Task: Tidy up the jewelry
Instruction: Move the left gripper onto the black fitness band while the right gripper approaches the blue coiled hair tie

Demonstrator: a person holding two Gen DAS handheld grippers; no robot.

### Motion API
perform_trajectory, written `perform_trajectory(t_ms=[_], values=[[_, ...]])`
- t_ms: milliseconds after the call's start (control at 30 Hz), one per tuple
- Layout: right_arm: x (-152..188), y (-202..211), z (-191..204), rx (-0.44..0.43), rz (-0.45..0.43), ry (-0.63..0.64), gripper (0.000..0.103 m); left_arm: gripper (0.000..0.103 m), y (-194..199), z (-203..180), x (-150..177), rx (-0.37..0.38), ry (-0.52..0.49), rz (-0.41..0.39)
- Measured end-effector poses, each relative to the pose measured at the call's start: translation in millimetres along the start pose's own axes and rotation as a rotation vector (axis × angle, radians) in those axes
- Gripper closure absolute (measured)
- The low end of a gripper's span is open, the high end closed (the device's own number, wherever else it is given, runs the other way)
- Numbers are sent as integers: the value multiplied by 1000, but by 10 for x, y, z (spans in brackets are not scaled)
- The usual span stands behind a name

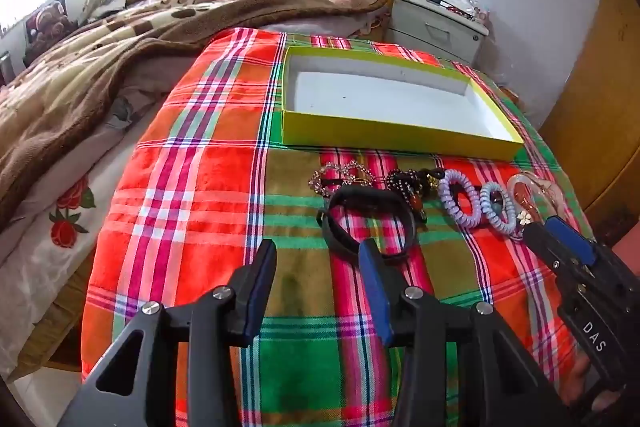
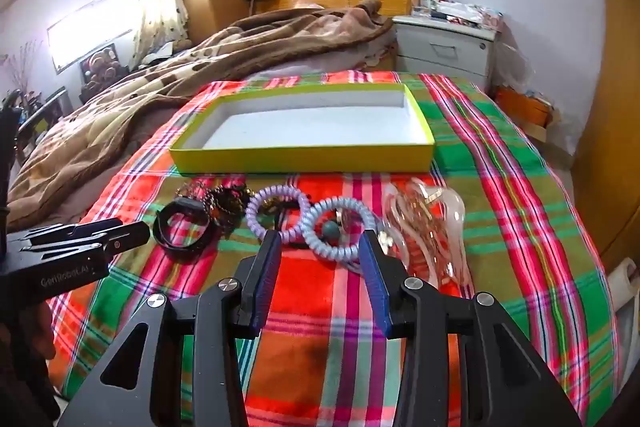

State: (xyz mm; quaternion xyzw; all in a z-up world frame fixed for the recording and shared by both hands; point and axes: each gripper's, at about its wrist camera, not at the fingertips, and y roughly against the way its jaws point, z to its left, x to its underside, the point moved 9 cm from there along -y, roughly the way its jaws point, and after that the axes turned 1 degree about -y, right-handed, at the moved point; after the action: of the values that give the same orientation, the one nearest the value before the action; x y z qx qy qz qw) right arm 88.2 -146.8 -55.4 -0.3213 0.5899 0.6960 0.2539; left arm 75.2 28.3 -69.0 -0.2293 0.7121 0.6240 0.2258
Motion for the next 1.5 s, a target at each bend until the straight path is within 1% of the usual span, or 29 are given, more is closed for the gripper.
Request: perform_trajectory(t_ms=[167,233,333,400,433,567,600,667,767,867,1067,1233,1500], values=[[-154,-90,23,-37,16,53,62,58,-32,84,-54,24,14,19],[-216,-141,-23,-43,25,45,62,58,-56,115,-72,34,22,30],[-276,-271,-105,-48,71,53,62,58,-76,135,-100,29,20,30],[-309,-353,-150,-62,102,79,62,58,-105,115,-105,60,23,45],[-312,-375,-164,-69,117,85,62,58,-121,106,-100,64,23,55],[-342,-422,-244,-55,143,116,62,58,-157,70,-95,62,2,65],[-353,-416,-263,-54,140,114,62,58,-164,72,-100,62,4,68],[-363,-389,-273,-69,130,99,62,58,-163,101,-116,40,9,58],[-377,-346,-269,-81,111,77,62,58,-159,115,-142,40,14,59],[-395,-313,-240,-86,98,68,62,58,-144,135,-171,22,11,51],[-411,-317,-204,-82,101,88,62,58,-120,143,-203,13,10,41],[-417,-397,-252,-68,126,91,62,58,-149,114,-214,16,2,50],[-436,-379,-260,-70,118,94,62,58,-162,98,-229,14,-2,52]])
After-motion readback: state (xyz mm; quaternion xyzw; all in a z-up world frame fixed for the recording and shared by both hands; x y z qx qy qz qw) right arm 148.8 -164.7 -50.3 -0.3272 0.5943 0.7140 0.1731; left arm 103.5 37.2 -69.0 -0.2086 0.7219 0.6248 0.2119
